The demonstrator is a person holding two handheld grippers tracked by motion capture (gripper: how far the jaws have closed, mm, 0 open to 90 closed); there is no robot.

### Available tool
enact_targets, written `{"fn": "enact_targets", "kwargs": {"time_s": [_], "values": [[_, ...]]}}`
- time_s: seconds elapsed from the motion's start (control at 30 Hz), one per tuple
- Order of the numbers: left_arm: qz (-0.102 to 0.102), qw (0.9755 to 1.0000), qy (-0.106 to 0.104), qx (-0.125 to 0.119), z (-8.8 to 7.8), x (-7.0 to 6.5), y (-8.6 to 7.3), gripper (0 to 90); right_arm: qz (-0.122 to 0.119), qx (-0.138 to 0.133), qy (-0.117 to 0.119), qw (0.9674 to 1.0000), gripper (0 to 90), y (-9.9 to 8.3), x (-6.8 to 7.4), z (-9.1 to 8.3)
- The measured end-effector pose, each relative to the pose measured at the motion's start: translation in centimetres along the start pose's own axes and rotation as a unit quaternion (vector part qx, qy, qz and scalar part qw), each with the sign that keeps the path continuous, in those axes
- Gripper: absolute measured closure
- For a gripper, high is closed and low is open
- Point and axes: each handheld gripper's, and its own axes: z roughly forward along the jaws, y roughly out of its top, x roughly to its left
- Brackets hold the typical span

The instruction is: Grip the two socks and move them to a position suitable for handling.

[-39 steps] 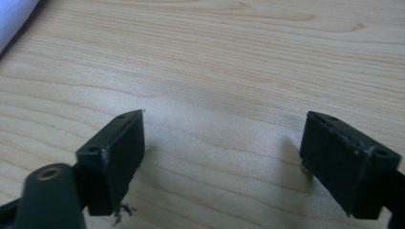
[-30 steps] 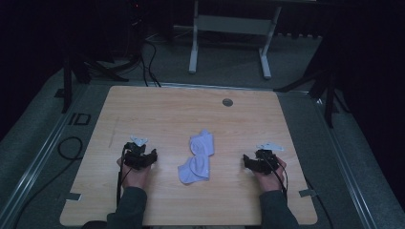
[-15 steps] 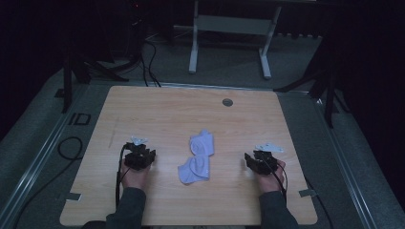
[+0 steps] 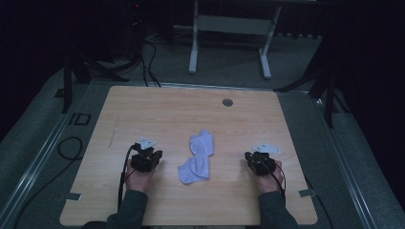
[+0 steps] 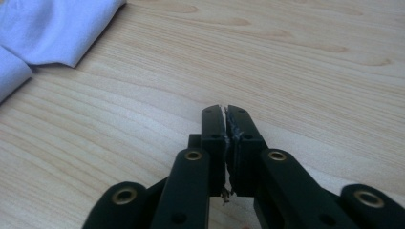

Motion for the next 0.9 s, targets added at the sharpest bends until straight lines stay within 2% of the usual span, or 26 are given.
{"fn": "enact_targets", "kwargs": {"time_s": [0.03,0.27,0.47,0.7,0.9], "values": [[0.005,0.9999,-0.009,-0.003,-0.1,-0.5,0.0,89.5,-0.004,-0.003,-0.004,1.0,89.6,0.0,0.1,0.0],[0.029,0.9991,-0.03,-0.006,-0.3,-2.0,-0.2,89.6,-0.019,-0.009,-0.006,0.9998,89.8,0.1,0.4,-0.1],[0.052,0.9975,-0.048,0.005,-0.1,-3.6,-0.5,89.6,-0.027,-0.014,-0.01,0.9995,89.6,0.2,0.7,-0.2],[0.068,0.9959,-0.057,0.012,0.3,-4.6,-0.9,89.6,-0.038,-0.015,0.005,0.9991,88.8,0.4,1.3,-0.2],[0.068,0.9956,-0.062,0.016,0.7,-4.9,-1.1,89.6,-0.052,-0.019,0.028,0.9981,89.0,0.8,2.7,-0.3]]}}
